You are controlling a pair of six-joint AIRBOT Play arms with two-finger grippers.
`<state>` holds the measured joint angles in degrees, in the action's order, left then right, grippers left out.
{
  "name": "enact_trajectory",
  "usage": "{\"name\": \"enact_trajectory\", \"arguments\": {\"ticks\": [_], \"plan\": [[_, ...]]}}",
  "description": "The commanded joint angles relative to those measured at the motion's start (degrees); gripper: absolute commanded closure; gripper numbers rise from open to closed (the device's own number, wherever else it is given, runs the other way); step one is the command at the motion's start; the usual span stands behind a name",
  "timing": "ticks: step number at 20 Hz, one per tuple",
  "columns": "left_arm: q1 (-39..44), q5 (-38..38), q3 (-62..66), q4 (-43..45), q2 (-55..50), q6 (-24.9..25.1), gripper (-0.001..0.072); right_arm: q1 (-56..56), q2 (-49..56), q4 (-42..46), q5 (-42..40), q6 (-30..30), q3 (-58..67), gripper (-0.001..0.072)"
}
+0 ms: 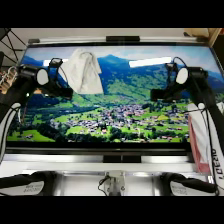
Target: Fold the shirts.
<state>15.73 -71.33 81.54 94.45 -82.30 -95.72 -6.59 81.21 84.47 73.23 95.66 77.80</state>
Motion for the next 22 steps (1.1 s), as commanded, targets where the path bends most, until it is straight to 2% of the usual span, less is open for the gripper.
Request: {"name": "enact_trajectory", "arguments": {"ticks": [1, 15, 18, 22], "plan": [[0.00, 0.02, -0.02, 0.02, -0.02, 0.02, 0.0032, -0.02, 0.00, -0.02, 0.00, 0.02, -0.02, 0.0098], [0.00, 0.02, -0.02, 0.02, -0.02, 0.02, 0.0032, -0.02, -0.02, -0.02, 0.00, 0.02, -0.02, 0.0098], [0.00, 0.02, -0.02, 0.00, -0.02, 0.00, 0.0032, -0.02, -0.02, -0.20, -2.14, 0.11, -0.02, 0.0098], [0.00, 9.62, -0.02, -0.02, -0.90, -0.20, 0.0032, -0.02, -0.02, -0.17, -6.67, 0.09, -0.02, 0.0098]]}}
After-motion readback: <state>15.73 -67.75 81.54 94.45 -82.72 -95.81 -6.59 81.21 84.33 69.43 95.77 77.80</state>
